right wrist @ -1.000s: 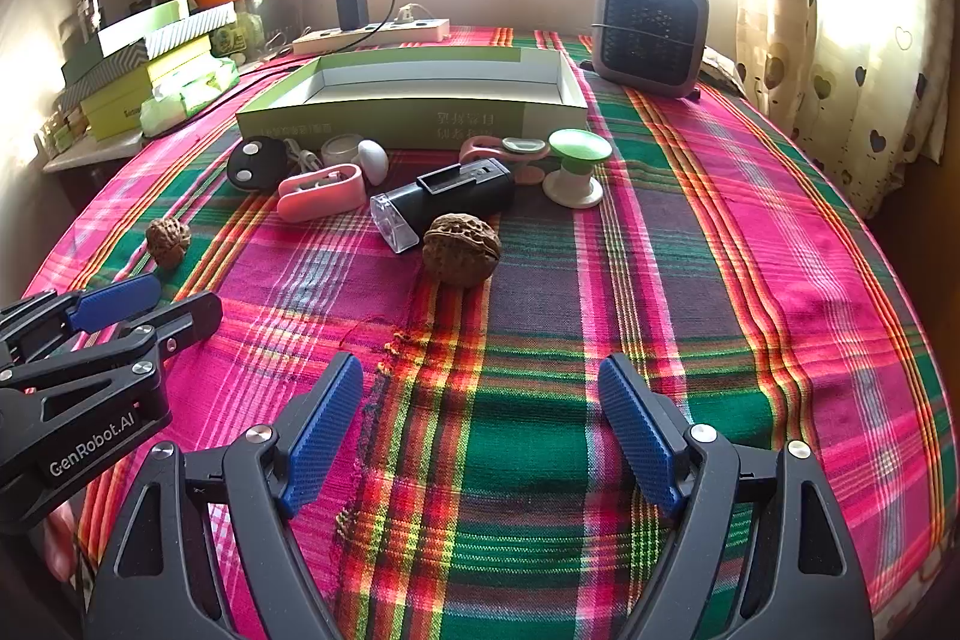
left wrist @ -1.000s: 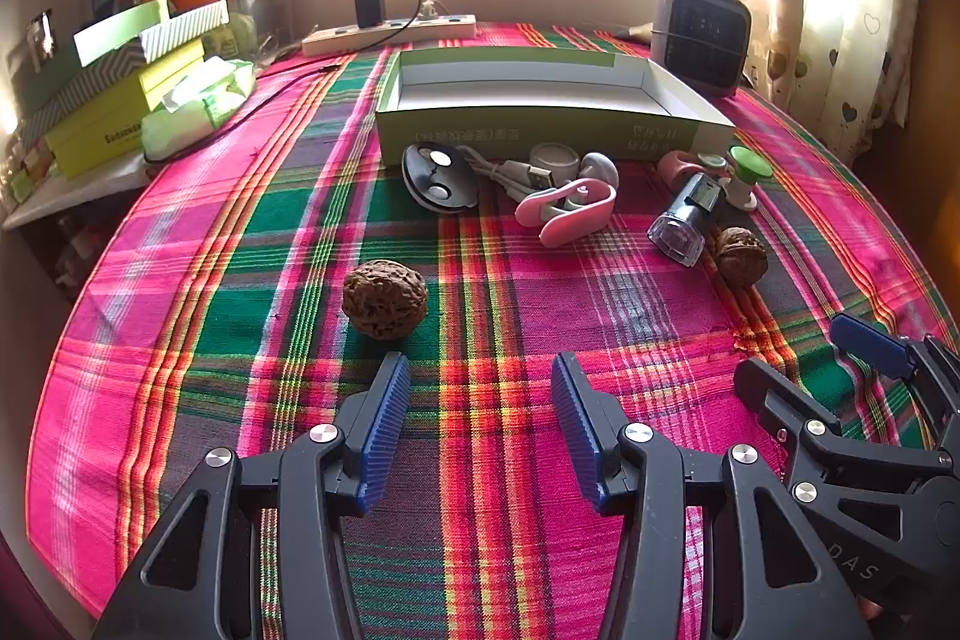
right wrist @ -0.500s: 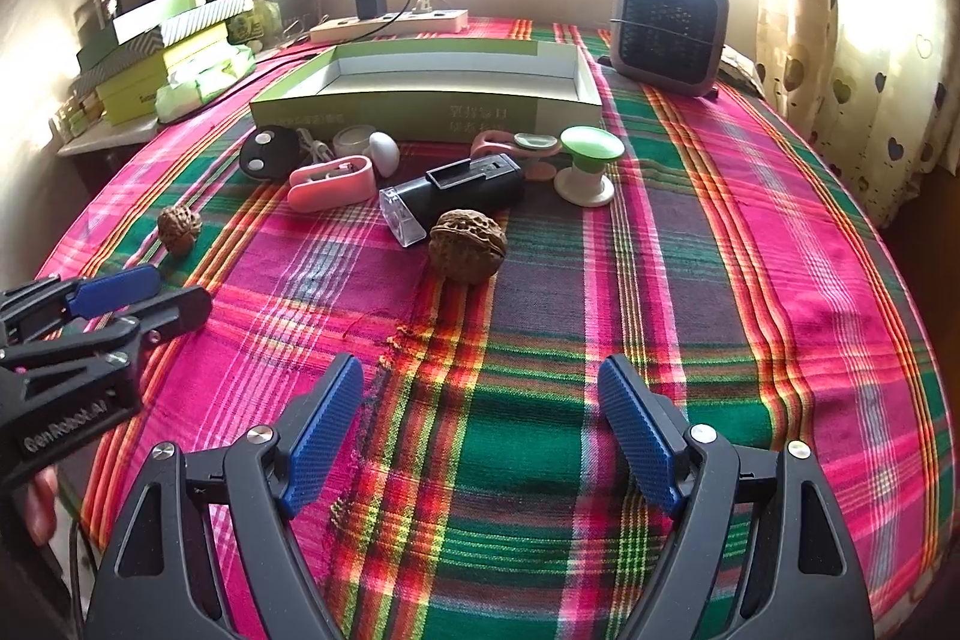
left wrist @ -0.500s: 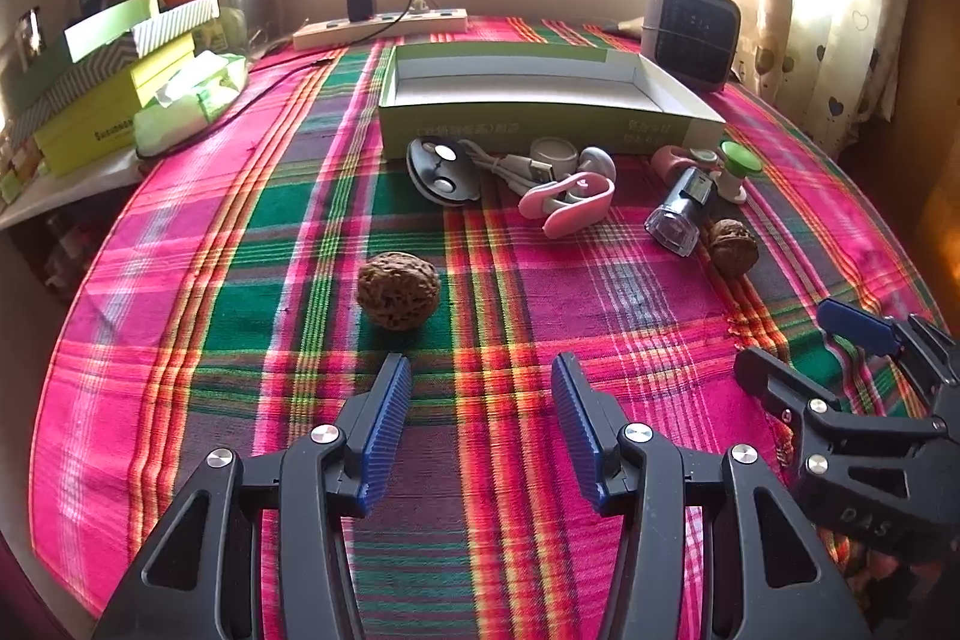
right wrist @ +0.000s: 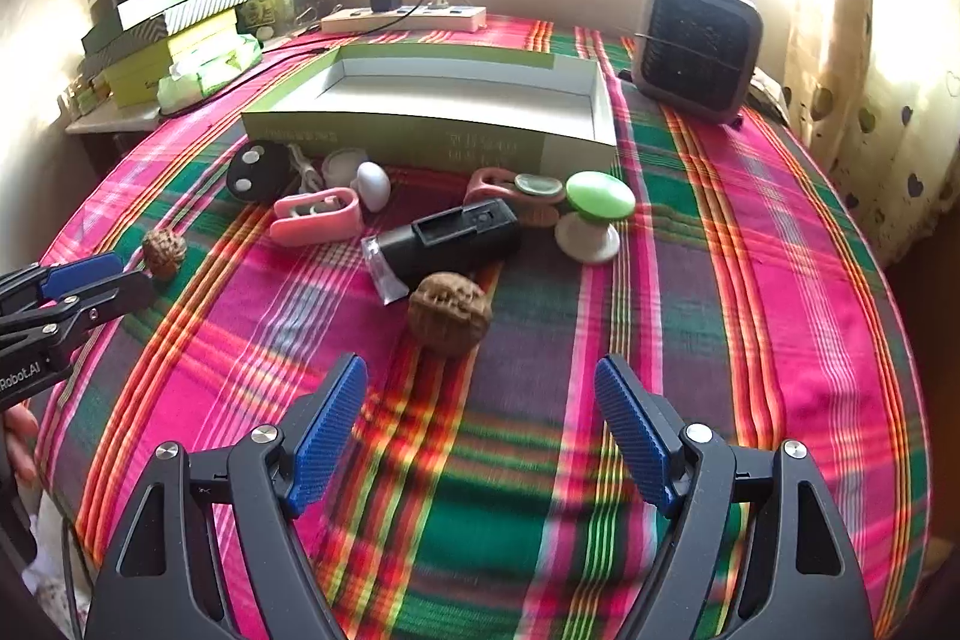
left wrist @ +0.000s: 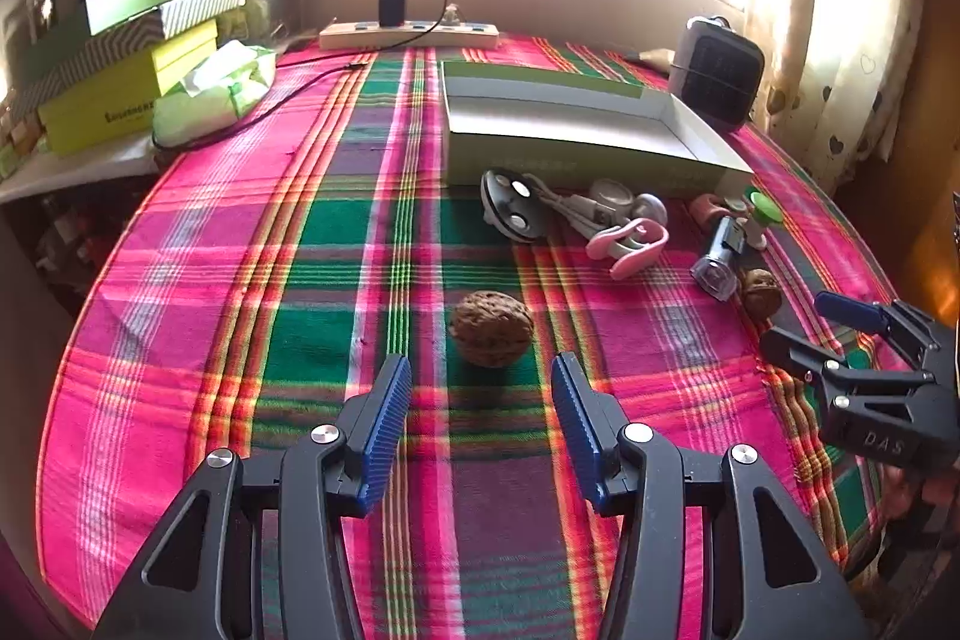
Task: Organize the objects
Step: 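Close the left gripper on one walnut while the right gripper closes on the other walnut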
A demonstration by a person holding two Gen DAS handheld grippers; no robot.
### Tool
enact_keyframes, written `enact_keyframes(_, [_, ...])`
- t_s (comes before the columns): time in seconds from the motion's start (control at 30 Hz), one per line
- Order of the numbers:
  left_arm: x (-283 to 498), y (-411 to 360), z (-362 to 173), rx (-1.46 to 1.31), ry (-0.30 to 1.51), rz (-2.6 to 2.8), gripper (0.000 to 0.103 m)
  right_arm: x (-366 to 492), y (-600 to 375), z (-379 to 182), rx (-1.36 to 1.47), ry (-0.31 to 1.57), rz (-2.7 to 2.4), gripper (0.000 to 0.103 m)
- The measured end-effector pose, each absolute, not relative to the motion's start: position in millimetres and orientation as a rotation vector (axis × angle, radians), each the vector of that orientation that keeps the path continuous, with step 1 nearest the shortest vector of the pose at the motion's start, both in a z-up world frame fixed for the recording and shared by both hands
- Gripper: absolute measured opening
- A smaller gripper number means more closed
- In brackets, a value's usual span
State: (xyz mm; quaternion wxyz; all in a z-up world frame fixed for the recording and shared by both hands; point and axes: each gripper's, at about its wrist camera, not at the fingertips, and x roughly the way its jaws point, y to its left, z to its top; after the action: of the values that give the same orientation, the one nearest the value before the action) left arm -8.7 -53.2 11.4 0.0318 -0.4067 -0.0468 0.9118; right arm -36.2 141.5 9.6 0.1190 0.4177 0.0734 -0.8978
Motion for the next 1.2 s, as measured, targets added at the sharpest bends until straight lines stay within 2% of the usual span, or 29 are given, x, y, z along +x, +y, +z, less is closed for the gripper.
enact_keyframes(0.27, [-28.1, -50.8, 5.7, -1.304, -0.128, 2.743, 0.047, -49.9, 133.7, 6.6, 1.241, 0.231, -2.574, 0.073])
enact_keyframes(0.33, [-30.6, -50.8, 4.9, -1.311, -0.126, 2.742, 0.047, -53.3, 133.6, 5.1, 1.255, 0.227, -2.566, 0.068])
enact_keyframes(0.4, [-32.6, -50.0, 5.0, -1.324, -0.115, 2.739, 0.047, -55.6, 133.5, 4.4, 1.257, 0.221, -2.562, 0.067])
enact_keyframes(0.57, [-37.4, -50.6, 5.3, -1.340, -0.111, 2.735, 0.047, -58.2, 132.9, 6.0, 1.253, 0.210, -2.568, 0.054])
enact_keyframes(0.63, [-38.0, -51.2, 5.6, -1.340, -0.117, 2.734, 0.045, -58.3, 131.4, 6.6, 1.251, 0.211, -2.563, 0.049])
enact_keyframes(0.7, [-38.9, -51.0, 5.8, -1.341, -0.117, 2.732, 0.038, -57.7, 130.0, 7.1, 1.246, 0.214, -2.553, 0.045])
enact_keyframes(0.8, [-38.6, -50.6, 5.6, -1.341, -0.117, 2.730, 0.031, -57.5, 127.8, 7.4, 1.239, 0.211, -2.544, 0.038])
enact_keyframes(0.87, [-39.7, -51.0, 5.9, -1.343, -0.116, 2.729, 0.031, -57.7, 126.4, 7.5, 1.235, 0.209, -2.539, 0.033])
enact_keyframes(1.2, [-47.0, -47.5, 10.3, -1.322, -0.113, 2.716, 0.031, -58.9, 127.4, 8.8, 1.239, 0.196, -2.536, 0.032])
